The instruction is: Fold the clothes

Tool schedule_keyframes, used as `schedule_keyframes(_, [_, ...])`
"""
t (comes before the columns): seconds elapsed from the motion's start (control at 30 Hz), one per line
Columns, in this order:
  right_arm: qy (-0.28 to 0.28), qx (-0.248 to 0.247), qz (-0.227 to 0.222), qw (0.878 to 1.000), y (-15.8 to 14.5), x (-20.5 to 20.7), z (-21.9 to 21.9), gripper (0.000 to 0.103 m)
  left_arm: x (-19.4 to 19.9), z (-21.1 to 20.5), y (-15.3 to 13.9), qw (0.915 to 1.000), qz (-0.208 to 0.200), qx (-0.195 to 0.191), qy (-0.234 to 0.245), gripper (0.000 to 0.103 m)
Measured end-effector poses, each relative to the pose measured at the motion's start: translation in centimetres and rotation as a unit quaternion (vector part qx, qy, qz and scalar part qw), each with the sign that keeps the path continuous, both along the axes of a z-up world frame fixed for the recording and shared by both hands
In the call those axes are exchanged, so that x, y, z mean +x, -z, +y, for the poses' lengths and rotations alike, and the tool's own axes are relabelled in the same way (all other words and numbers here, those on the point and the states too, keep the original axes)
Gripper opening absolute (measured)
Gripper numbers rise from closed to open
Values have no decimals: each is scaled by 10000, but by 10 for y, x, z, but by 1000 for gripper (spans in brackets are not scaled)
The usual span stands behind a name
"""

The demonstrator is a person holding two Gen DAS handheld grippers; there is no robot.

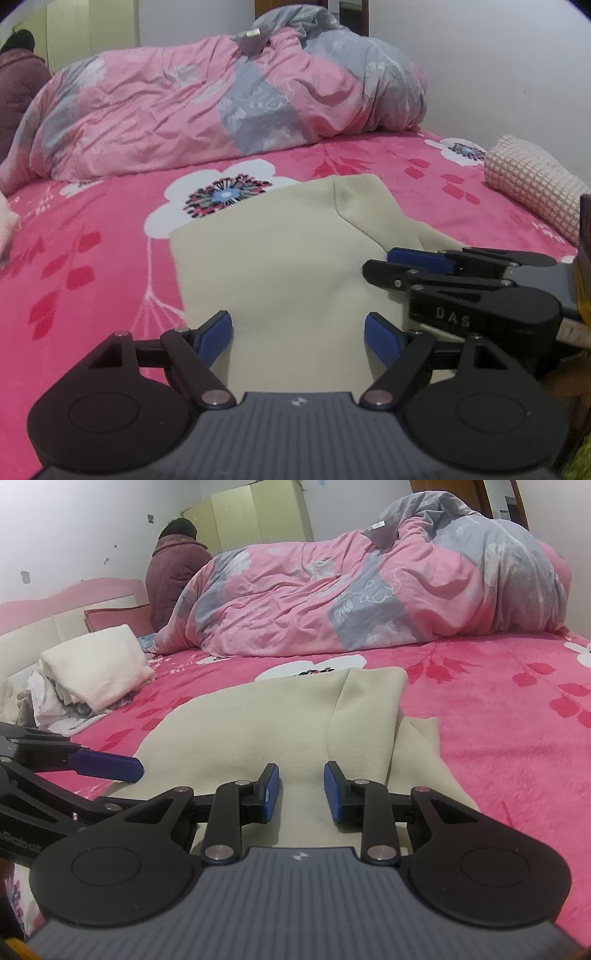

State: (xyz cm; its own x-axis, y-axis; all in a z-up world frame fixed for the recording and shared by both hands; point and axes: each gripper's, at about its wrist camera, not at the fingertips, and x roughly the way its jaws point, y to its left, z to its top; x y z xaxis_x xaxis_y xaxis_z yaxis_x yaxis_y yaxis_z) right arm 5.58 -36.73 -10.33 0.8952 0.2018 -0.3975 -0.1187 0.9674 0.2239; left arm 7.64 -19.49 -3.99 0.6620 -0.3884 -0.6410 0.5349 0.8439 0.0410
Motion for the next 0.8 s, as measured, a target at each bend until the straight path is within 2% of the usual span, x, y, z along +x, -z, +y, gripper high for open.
schedule_keyframes(0.07, [-3,26,4,10000,0,0,-1,26,-2,11,-2,9998,-102,-55,-149,91])
schedule_keyframes(0.1, [-3,44,10,10000,0,0,-1,26,-3,16,-3,9996,-153,-83,-224,91])
schedule_keyframes(0.2, [-21,142,122,9998,-5,1,-3,27,4,39,-2,9987,18,-365,-358,93])
schedule_keyframes(0.27, [-75,365,262,9990,-14,1,-10,33,11,54,1,9972,291,-588,-349,94])
schedule_keyframes(0.3, [-103,584,250,9979,-20,-1,-17,41,16,61,4,9955,476,-747,-349,94])
schedule_keyframes(0.33, [-30,711,134,9974,-26,-7,-27,58,21,68,7,9931,660,-906,-349,94])
schedule_keyframes(0.43, [209,1095,-133,9937,-42,-23,-61,81,35,84,17,9817,1215,-1450,-207,94])
schedule_keyframes(0.53, [240,1835,402,9819,-36,-22,-105,84,40,82,26,9768,1406,-1616,36,94])
schedule_keyframes(0.63, [183,2485,1204,9609,-17,-12,-137,85,45,81,34,9707,1594,-1779,278,94])
schedule_keyframes(0.7, [135,2779,1588,9473,-4,-5,-148,85,48,80,40,9659,1718,-1886,440,94])
schedule_keyframes(0.8, [-299,3050,1854,9336,10,7,-150,87,53,75,43,9633,1761,-1928,612,97])
